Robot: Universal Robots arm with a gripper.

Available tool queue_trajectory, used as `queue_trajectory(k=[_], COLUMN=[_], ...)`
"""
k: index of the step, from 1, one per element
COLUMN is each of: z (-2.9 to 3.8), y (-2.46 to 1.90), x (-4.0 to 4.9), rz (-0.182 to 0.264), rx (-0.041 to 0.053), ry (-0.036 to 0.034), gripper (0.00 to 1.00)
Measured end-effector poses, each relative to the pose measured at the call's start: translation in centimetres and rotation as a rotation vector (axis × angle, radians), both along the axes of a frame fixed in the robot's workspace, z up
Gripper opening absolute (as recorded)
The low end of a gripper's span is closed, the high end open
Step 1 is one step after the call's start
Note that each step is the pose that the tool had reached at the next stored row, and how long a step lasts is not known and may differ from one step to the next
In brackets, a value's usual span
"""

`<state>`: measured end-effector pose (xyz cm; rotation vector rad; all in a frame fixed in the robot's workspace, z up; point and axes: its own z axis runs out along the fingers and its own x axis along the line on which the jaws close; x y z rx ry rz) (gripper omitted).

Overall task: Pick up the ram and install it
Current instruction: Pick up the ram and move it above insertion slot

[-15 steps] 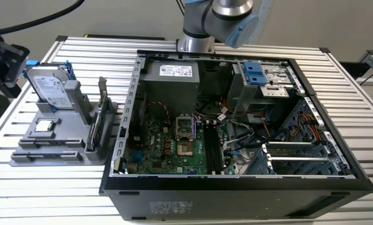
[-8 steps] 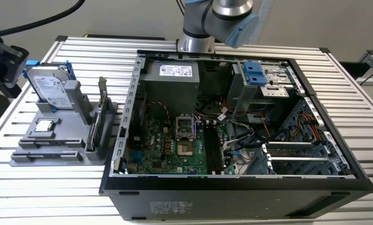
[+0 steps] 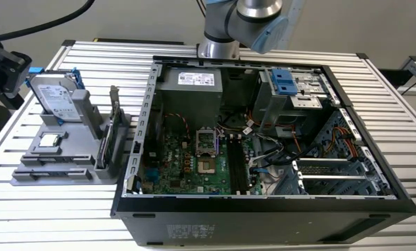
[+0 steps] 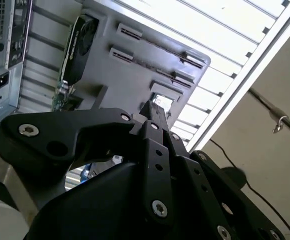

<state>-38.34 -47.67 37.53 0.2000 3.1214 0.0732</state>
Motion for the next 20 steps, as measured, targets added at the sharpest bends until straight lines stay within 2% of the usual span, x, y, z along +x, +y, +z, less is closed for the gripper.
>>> queue_trajectory(k=[6,20], z=[0.00,0.00], y=[0.00,0.00], x=[-0.01,-0.08], rz=[-0.048,-0.067], rx=[0.0004,0.0004], ry=[0.0001,0.0000], gripper=[0.00,0.00])
